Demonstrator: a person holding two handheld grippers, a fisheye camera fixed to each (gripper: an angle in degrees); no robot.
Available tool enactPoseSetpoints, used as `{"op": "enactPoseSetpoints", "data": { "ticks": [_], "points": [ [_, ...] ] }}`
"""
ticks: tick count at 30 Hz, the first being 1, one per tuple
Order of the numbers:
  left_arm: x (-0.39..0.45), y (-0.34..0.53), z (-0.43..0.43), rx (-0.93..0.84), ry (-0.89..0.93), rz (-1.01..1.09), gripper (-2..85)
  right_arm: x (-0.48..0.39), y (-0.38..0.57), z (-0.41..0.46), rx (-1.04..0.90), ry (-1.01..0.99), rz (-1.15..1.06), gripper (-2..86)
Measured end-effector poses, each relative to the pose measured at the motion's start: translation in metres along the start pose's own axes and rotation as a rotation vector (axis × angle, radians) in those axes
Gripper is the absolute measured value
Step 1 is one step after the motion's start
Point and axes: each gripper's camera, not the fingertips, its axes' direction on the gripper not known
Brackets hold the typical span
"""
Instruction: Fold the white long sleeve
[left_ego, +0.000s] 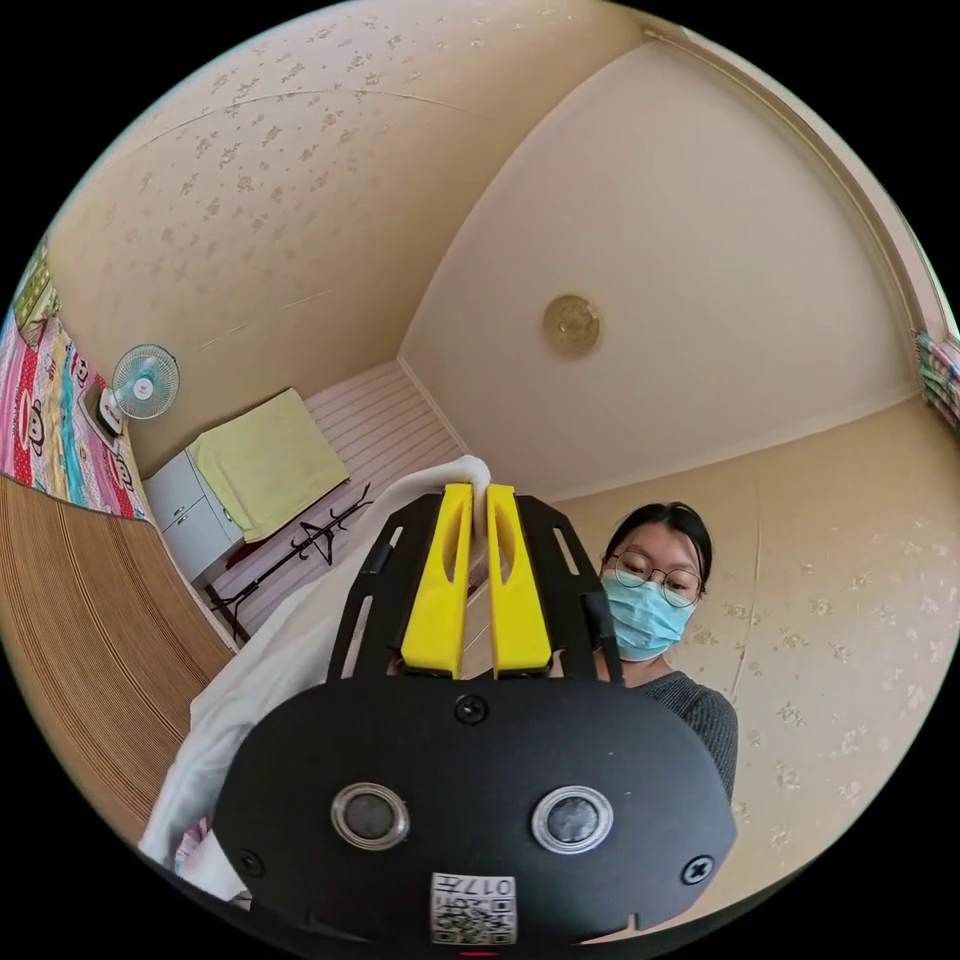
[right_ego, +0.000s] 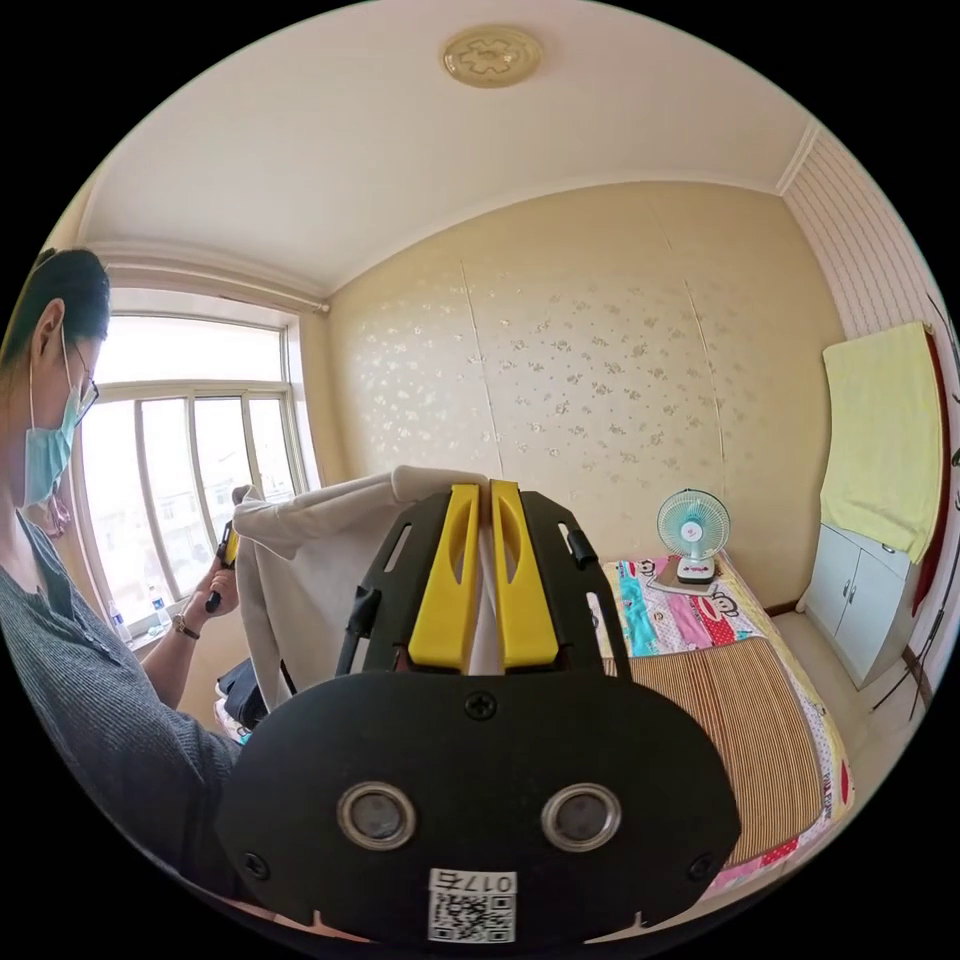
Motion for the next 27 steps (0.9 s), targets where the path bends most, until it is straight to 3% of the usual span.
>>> {"op": "enactPoseSetpoints", "data": {
  "ticks": [9, 18, 21, 25, 27],
  "points": [
    [0.007, -0.011, -0.017, 0.021, -0.031, -0.067, 0.5, -0.022, -0.067, -0.032, 0.059, 0.101, -0.089, 2.7],
    [0.054, -0.072, 0.015, -0.174, -0.067, 0.117, 0.4, 0.009, -0.191, -0.051, 0.212, 0.069, -0.155, 2.7],
    [0.055, -0.109, 0.016, -0.198, -0.209, 0.115, 0.3, 0.05, -0.243, -0.01, 0.126, 0.063, -0.134, 2.9],
    [-0.005, -0.183, 0.001, -0.225, -0.687, 0.04, 0.7, 0.136, -0.294, 0.112, -0.177, 0.105, -0.032, 3.3],
    [-0.058, -0.213, -0.014, -0.227, -0.96, -0.021, 1.6, 0.207, -0.296, 0.226, -0.38, 0.137, 0.021, 4.0]
  ]
}}
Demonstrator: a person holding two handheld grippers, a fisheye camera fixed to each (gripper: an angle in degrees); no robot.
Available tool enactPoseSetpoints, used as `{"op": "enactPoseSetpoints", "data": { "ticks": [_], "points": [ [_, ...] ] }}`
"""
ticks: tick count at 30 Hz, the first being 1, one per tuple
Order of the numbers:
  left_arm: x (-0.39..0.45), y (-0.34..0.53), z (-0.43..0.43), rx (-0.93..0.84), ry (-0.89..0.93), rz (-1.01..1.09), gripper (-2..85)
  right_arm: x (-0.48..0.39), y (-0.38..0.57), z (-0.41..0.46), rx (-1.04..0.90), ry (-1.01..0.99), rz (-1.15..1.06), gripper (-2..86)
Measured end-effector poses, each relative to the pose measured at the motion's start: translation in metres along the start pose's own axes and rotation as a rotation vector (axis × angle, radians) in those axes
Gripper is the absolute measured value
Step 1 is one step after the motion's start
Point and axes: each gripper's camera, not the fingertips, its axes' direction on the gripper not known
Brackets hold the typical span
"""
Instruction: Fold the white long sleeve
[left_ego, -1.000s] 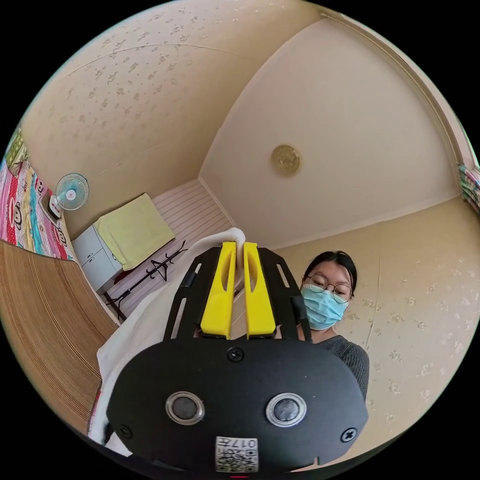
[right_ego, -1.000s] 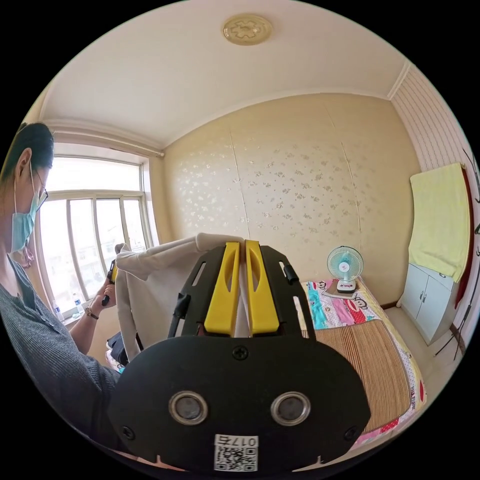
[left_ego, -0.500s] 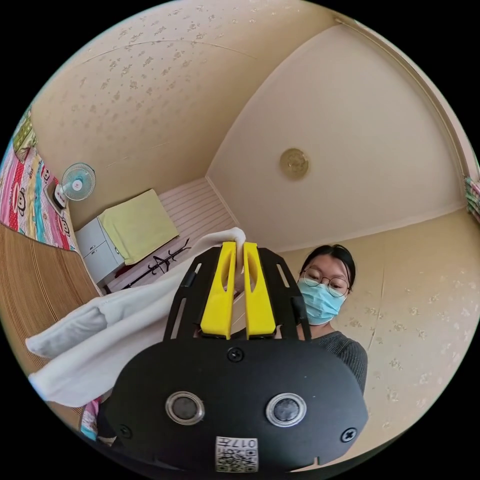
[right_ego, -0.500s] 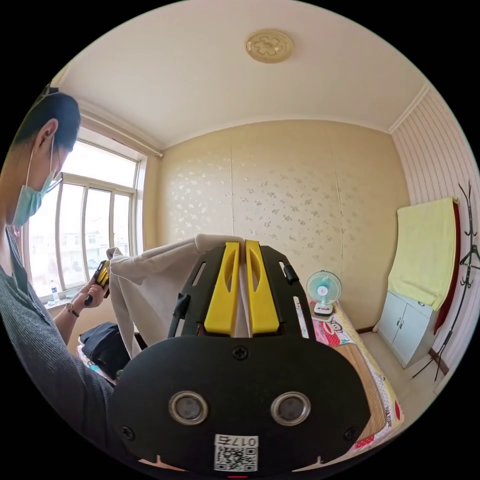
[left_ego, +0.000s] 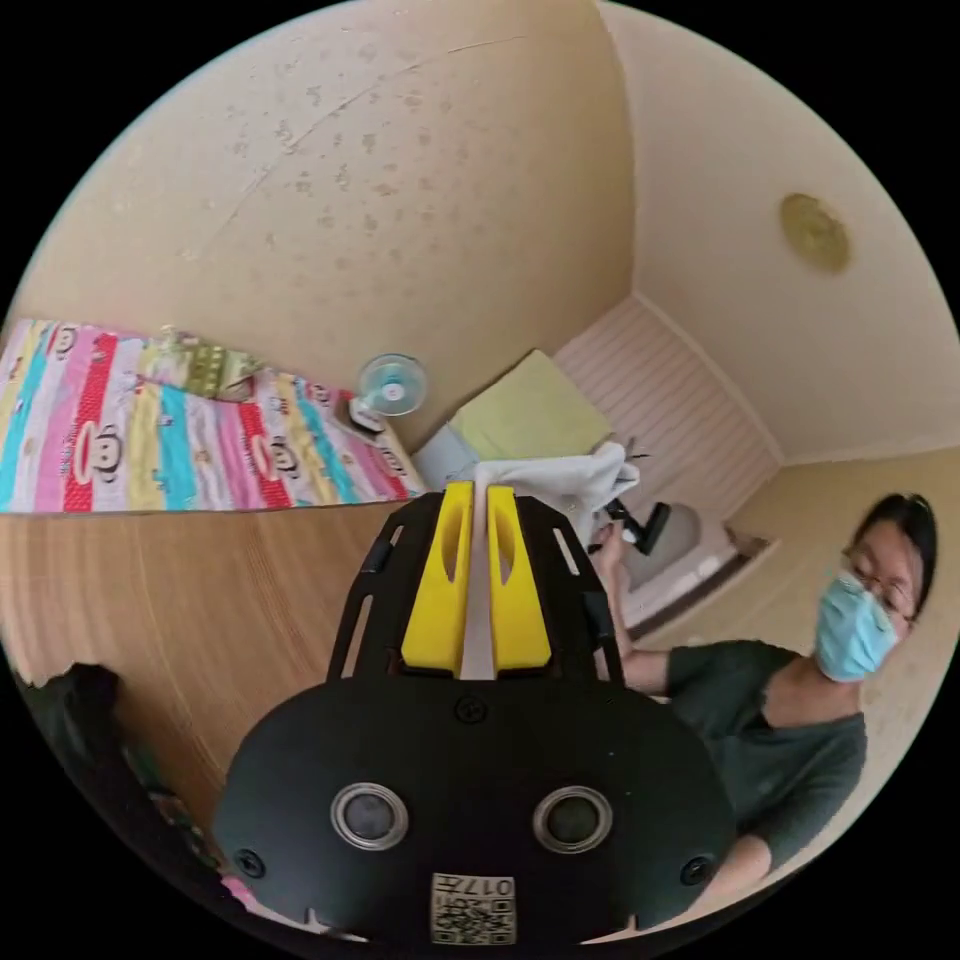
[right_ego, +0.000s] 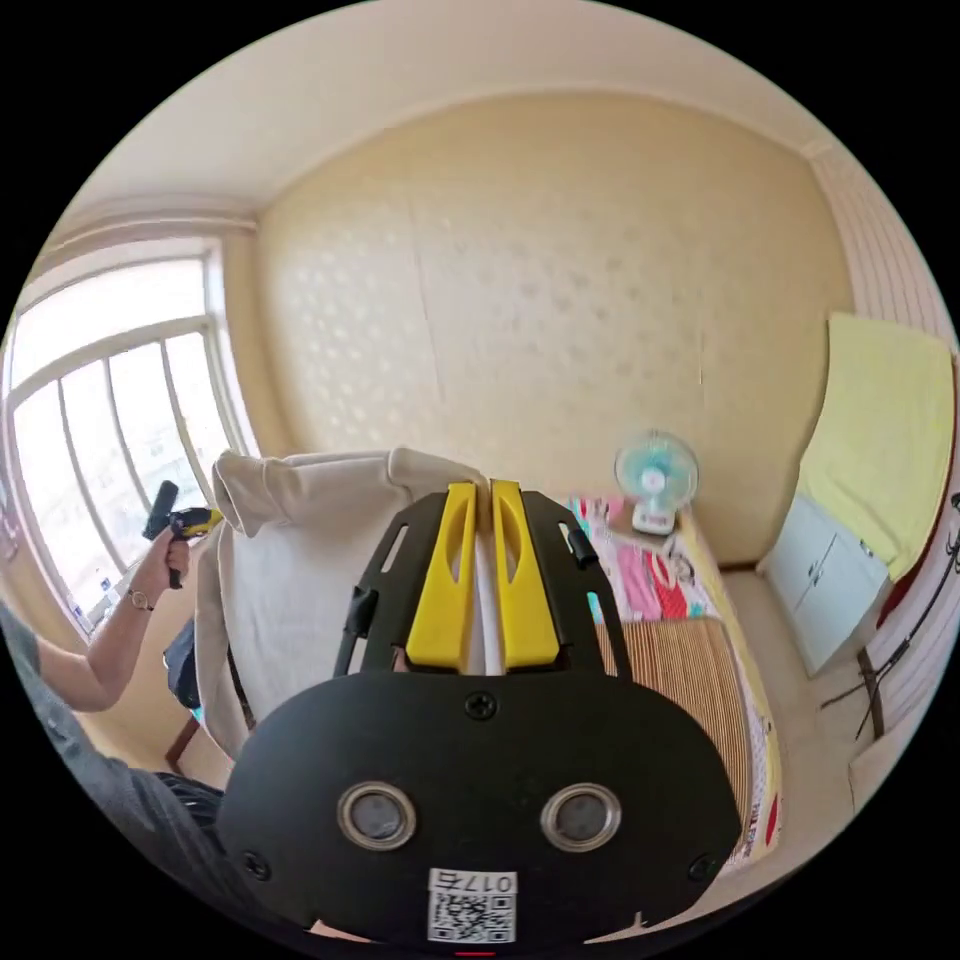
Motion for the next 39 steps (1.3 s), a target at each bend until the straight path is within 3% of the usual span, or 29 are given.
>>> {"op": "enactPoseSetpoints", "data": {
  "ticks": [2, 3, 5, 9, 12, 14, 18, 22, 26, 29, 30, 31, 33, 34, 36, 39],
  "points": [
    [-0.077, -0.02, 0.038, -0.041, -0.307, -0.203, 3.3, 0.039, -0.021, 0.097, -0.245, 0.014, 0.056, 4.6],
    [-0.095, -0.018, 0.044, -0.04, -0.372, -0.257, 3.5, 0.062, -0.024, 0.154, -0.408, 0.028, 0.115, 4.1],
    [-0.146, 0.011, 0.068, -0.07, -0.506, -0.393, 3.9, 0.084, -0.012, 0.212, -0.547, 0.011, 0.15, 3.3],
    [-0.192, 0.091, 0.127, -0.268, -0.484, -0.454, 4.3, 0.116, 0.049, 0.292, -0.828, -0.145, 0.184, 1.8],
    [-0.219, 0.163, 0.188, -0.554, -0.49, -0.461, 4.2, 0.132, 0.102, 0.334, -1.082, -0.239, 0.19, 1.1],
    [-0.236, 0.203, 0.228, -0.75, -0.517, -0.456, 3.8, 0.137, 0.126, 0.35, -1.207, -0.298, 0.177, 0.9],
    [-0.261, 0.234, 0.262, -0.896, -0.564, -0.446, 1.0, 0.135, 0.154, 0.364, -1.412, -0.323, 0.084, 0.7],
    [-0.291, 0.291, 0.27, -1.177, -0.765, -0.458, -0.8, 0.133, 0.184, 0.361, -1.615, -0.269, 0.017, 0.6],
    [-0.275, 0.318, 0.218, -1.125, -0.823, -0.455, -0.9, 0.153, 0.156, 0.324, -1.531, -0.306, 0.145, 0.7],
    [-0.267, 0.342, 0.185, -1.219, -0.843, -0.496, -1.0, 0.169, 0.151, 0.308, -1.653, -0.444, 0.274, 1.1],
    [-0.267, 0.347, 0.178, -1.235, -0.834, -0.516, -1.0, 0.183, 0.149, 0.302, -1.693, -0.495, 0.414, 1.3],
    [-0.266, 0.352, 0.163, -1.237, -0.807, -0.555, -1.0, 0.194, 0.145, 0.297, -1.657, -0.527, 0.524, 1.5],
    [-0.264, 0.352, 0.134, -1.177, -0.755, -0.61, -1.0, 0.26, 0.128, 0.26, -1.207, -0.728, 1.122, 2.8],
    [-0.266, 0.352, 0.112, -1.132, -0.732, -0.665, -1.0, 0.277, 0.13, 0.249, -1.077, -0.744, 1.283, 3.3],
    [-0.271, 0.354, 0.08, -1.079, -0.702, -0.766, -1.0, 0.319, 0.154, 0.211, -0.602, -0.768, 1.852, 12.1],
    [-0.279, 0.362, 0.026, -0.982, -0.663, -0.905, -0.9, 0.349, 0.165, 0.191, -0.152, -0.799, 2.186, 15.7]
  ]
}}
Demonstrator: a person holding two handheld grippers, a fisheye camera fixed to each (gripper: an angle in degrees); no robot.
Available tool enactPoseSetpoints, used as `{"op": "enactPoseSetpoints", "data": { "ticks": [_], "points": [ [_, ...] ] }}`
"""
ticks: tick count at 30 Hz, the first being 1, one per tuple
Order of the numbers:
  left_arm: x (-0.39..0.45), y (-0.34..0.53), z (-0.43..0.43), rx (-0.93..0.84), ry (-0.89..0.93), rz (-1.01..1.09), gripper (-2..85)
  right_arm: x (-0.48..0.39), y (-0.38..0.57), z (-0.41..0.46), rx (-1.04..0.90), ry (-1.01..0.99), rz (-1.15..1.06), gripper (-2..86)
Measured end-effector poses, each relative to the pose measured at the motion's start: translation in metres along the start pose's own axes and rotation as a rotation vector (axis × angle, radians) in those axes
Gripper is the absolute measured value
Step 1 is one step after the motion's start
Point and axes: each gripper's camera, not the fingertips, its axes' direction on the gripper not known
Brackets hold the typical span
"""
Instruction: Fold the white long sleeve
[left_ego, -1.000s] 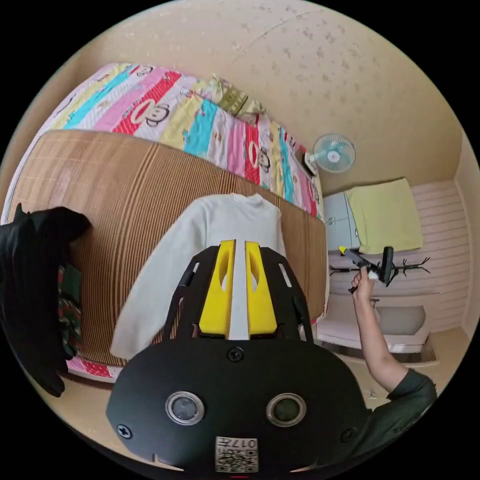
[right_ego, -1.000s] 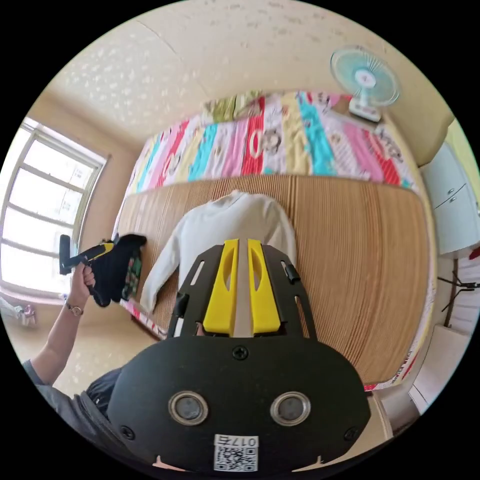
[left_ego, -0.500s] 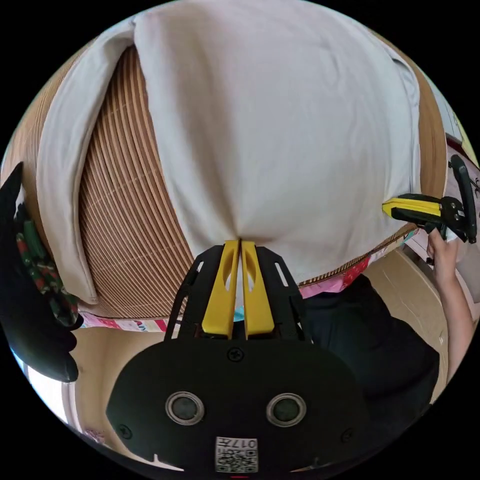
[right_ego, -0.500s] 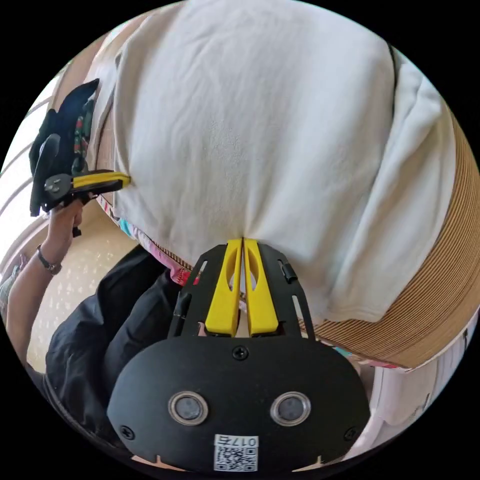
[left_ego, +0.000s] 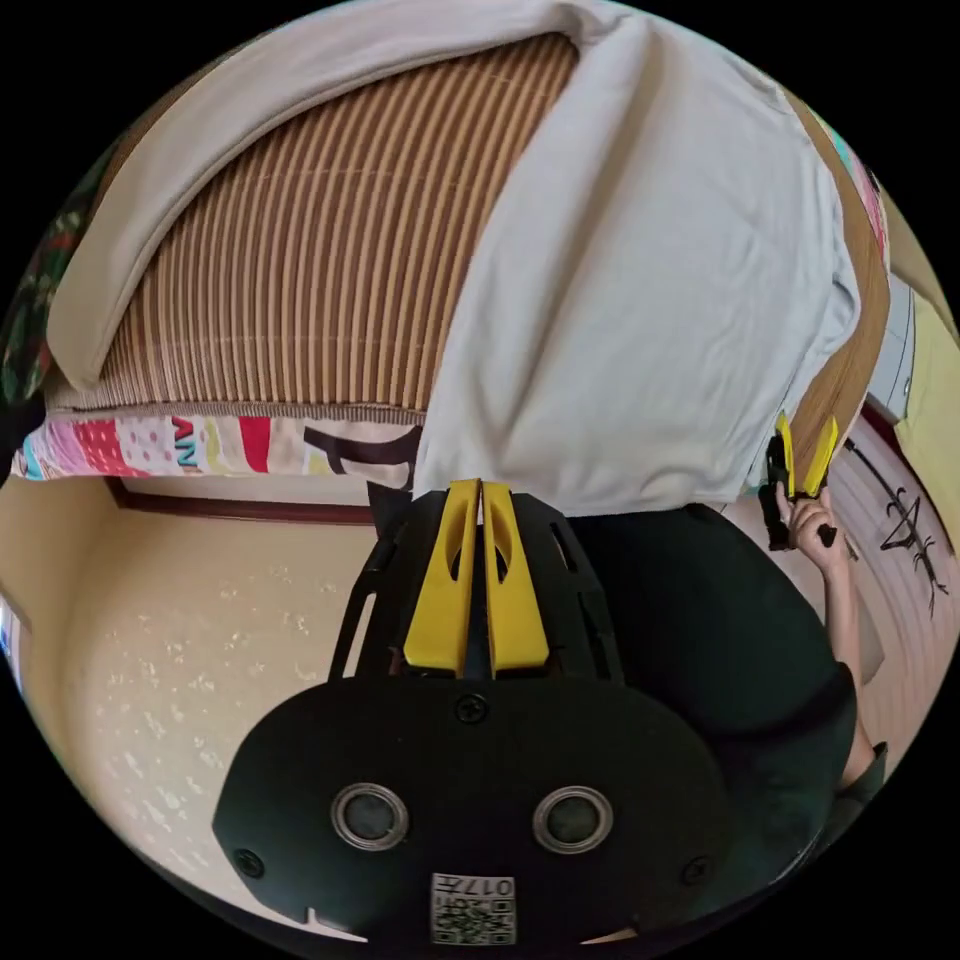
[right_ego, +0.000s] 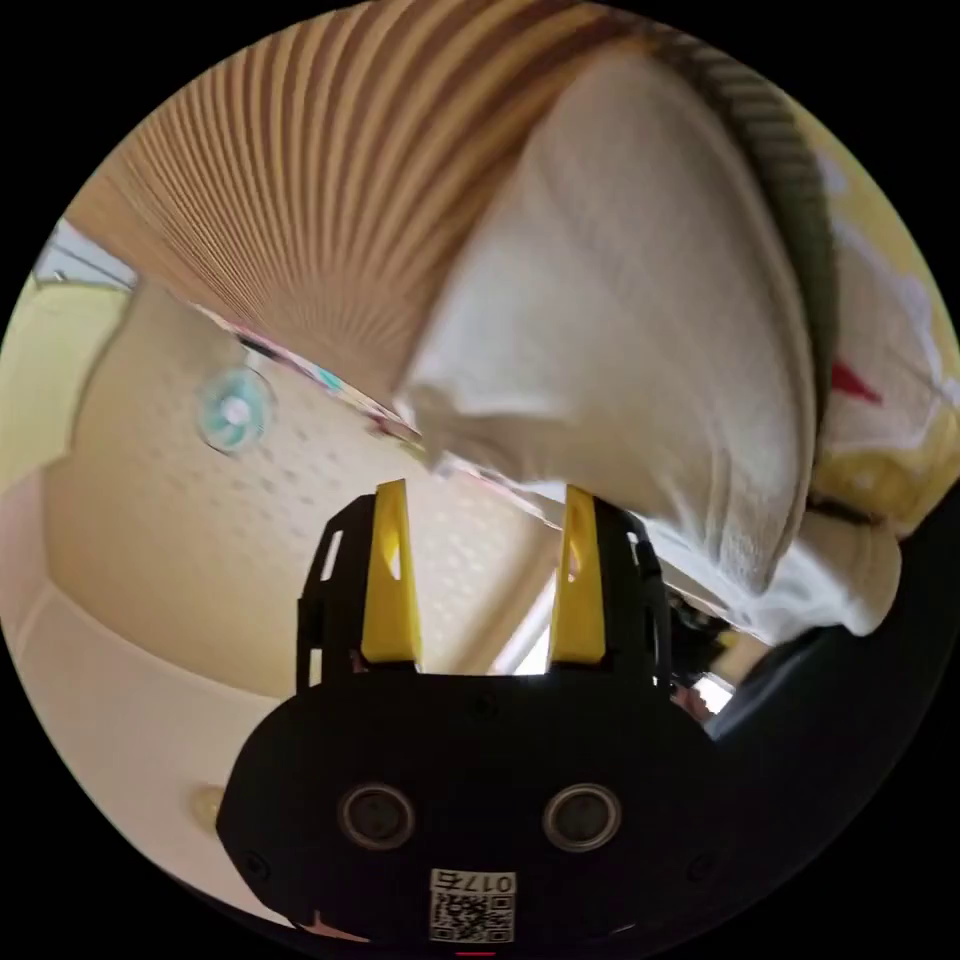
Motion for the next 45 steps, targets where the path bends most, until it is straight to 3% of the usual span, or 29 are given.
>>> {"op": "enactPoseSetpoints", "data": {
  "ticks": [2, 5, 7, 9, 13, 15, 17, 22, 26, 28, 32, 34, 36, 39, 41, 45],
  "points": [
    [-0.039, 0.013, -0.01, 0.011, 0.077, -0.09, -0.9, -0.027, -0.007, -0.012, 0.082, 0.031, 0.028, 12.2],
    [-0.087, 0.03, -0.023, 0.05, 0.218, -0.179, -0.5, -0.098, -0.02, -0.02, 0.137, 0.242, 0.041, 2.8],
    [-0.115, 0.042, -0.033, 0.108, 0.336, -0.222, 0.2, -0.178, -0.016, -0.026, 0.2, 0.175, -0.252, 1.6],
    [-0.145, 0.052, -0.039, 0.185, 0.488, -0.264, 2.5, -0.285, 0.003, -0.017, 0.096, 0.119, -0.637, 0.9],
    [-0.215, 0.068, -0.039, 0.411, 0.911, -0.403, 7.0, -0.382, 0.048, -0.015, 0.034, 0.264, -0.858, 0.5],
    [-0.242, 0.071, -0.031, 0.498, 1.061, -0.479, 7.9, -0.396, 0.061, -0.015, -0.011, 0.469, -0.819, 0.4],
    [-0.271, 0.074, -0.018, 0.607, 1.214, -0.614, 10.0, -0.383, 0.067, -0.021, -0.044, 0.525, -0.751, 0.4],
    [-0.305, 0.066, 0.01, 0.777, 1.482, -0.866, 12.5, -0.303, 0.086, -0.066, -0.04, 0.352, -0.54, 0.4],
    [-0.319, 0.045, 0.021, 0.775, 1.553, -0.993, 10.9, -0.231, 0.116, -0.116, 0.1, 0.094, -0.357, 0.4],
    [-0.322, 0.034, 0.023, 0.732, 1.54, -0.985, 7.8, -0.211, 0.13, -0.132, 0.159, 0.019, -0.314, 0.4],
    [-0.325, 0.017, 0.018, 0.875, 1.692, -0.892, 6.6, -0.201, 0.142, -0.145, 0.215, 0.03, -0.184, 0.3],
    [-0.33, 0.019, 0.013, 0.836, 1.674, -0.927, 4.8, -0.224, 0.138, -0.137, 0.16, 0.076, -0.234, 0.3],
    [-0.336, 0.028, -0.004, 0.829, 1.58, -0.953, 3.8, -0.264, 0.13, -0.112, 0.006, 0.244, -0.324, 0.4],
    [-0.335, 0.052, -0.081, 0.967, 1.321, -0.848, 3.7, -0.301, 0.126, -0.077, -0.174, 0.38, -0.414, 0.4],
    [-0.306, 0.072, -0.17, 1.118, 1.06, -0.628, 3.6, -0.314, 0.126, -0.062, -0.253, 0.393, -0.44, 0.4],
    [-0.201, 0.09, -0.28, 1.302, 0.731, -0.285, 3.7, -0.325, 0.127, -0.057, -0.326, 0.332, -0.438, 0.4]
  ]
}}
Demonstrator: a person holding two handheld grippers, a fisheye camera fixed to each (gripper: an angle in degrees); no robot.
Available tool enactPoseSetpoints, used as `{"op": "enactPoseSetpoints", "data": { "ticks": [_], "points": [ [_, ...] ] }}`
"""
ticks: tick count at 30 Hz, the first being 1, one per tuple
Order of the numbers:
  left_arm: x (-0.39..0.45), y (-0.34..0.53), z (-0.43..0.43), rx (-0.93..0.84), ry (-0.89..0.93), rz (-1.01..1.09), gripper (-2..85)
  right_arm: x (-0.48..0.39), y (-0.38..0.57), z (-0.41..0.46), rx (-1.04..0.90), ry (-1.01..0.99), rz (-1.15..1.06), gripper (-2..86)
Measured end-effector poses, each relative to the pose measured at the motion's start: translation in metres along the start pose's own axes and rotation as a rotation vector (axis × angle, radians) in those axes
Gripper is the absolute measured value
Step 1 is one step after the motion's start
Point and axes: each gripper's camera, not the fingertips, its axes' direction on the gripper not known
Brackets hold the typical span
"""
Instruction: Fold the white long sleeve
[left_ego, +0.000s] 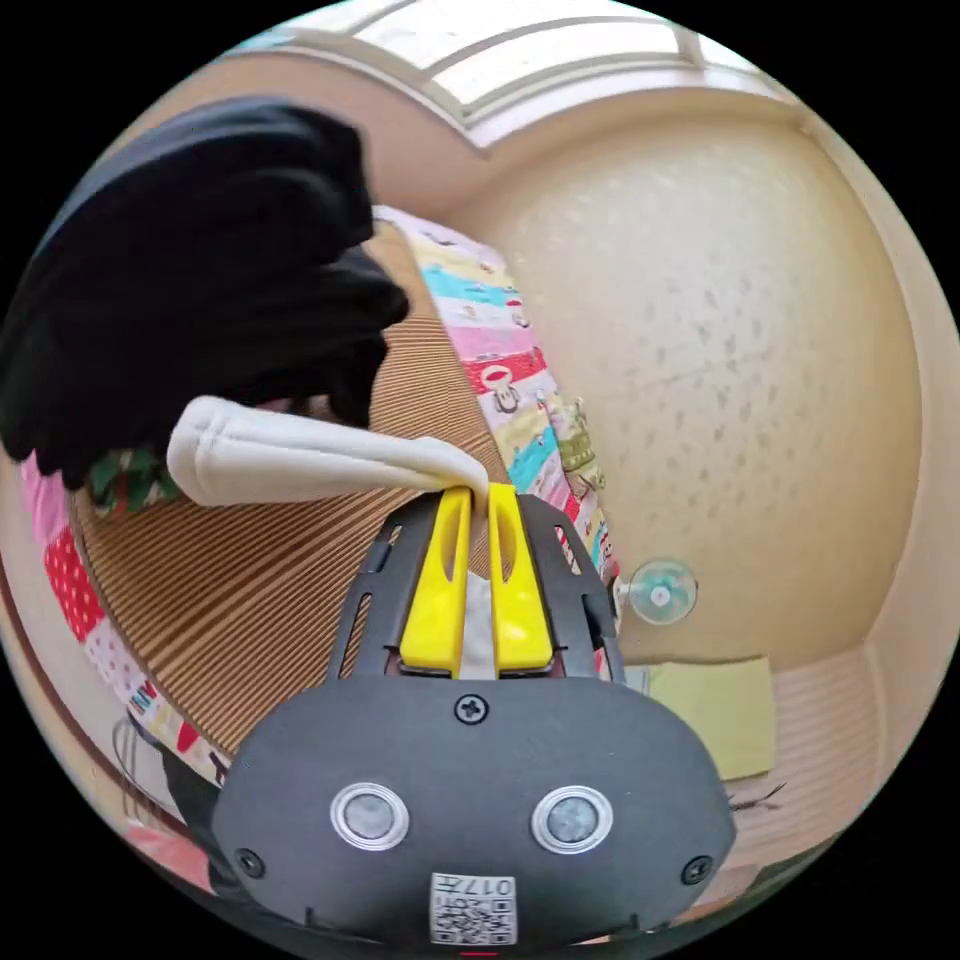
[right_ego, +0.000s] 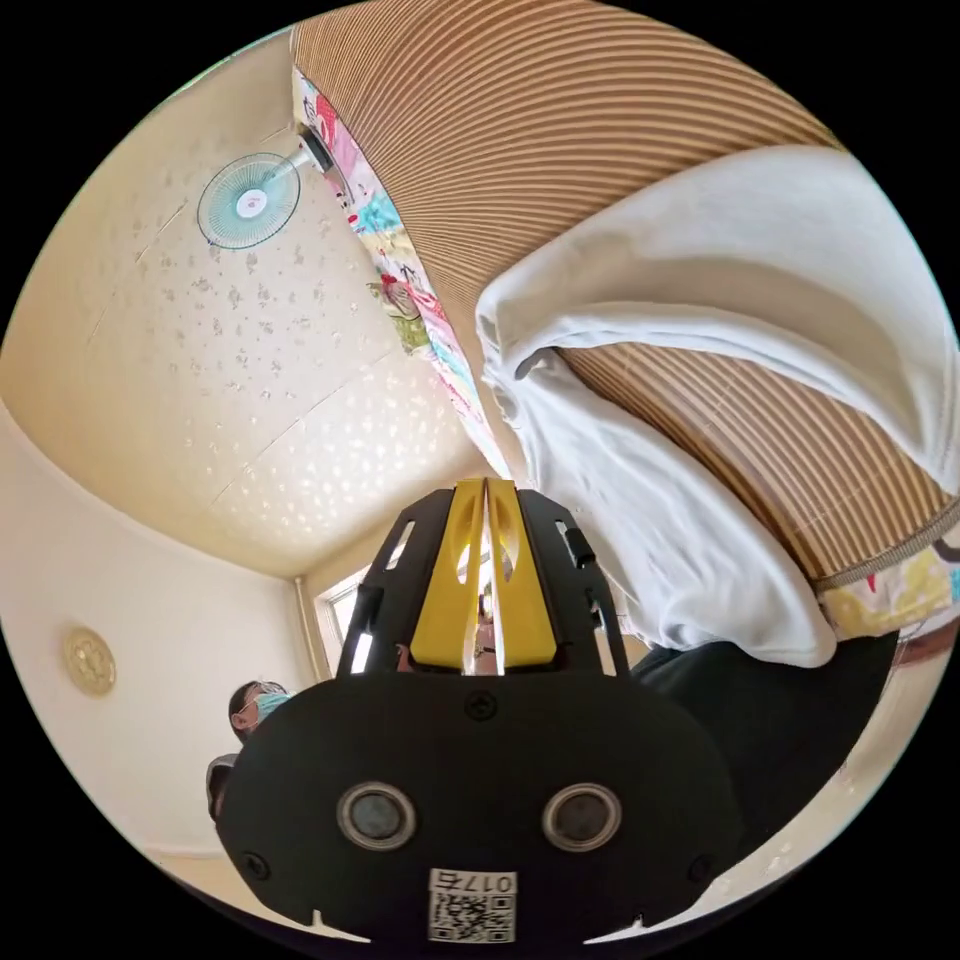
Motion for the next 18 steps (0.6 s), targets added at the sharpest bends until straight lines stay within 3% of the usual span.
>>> {"op": "enactPoseSetpoints", "data": {
  "ticks": [3, 5, 8, 11, 18],
  "points": [
    [0.119, 0.038, 0.049, -0.06, -0.019, 0.356, 4.3, 0.007, 0.005, -0.015, 0.024, -0.099, 0.021, 0.5],
    [0.192, 0.099, 0.113, -0.224, -0.044, 0.638, 5.2, 0.014, 0.01, -0.029, 0.047, -0.132, 0.047, 0.5],
    [0.223, 0.188, 0.197, -0.494, -0.122, 0.848, 7.1, 0.028, 0.021, -0.061, 0.118, -0.164, 0.1, 0.5],
    [0.199, 0.26, 0.261, -0.811, -0.21, 0.863, 8.3, 0.04, 0.033, -0.095, 0.207, -0.222, 0.146, 0.6],
    [0.098, 0.336, 0.264, -1.19, -0.307, 0.736, 4.7, 0.062, 0.042, -0.143, 0.284, -0.282, 0.268, 2.1]
  ]
}}
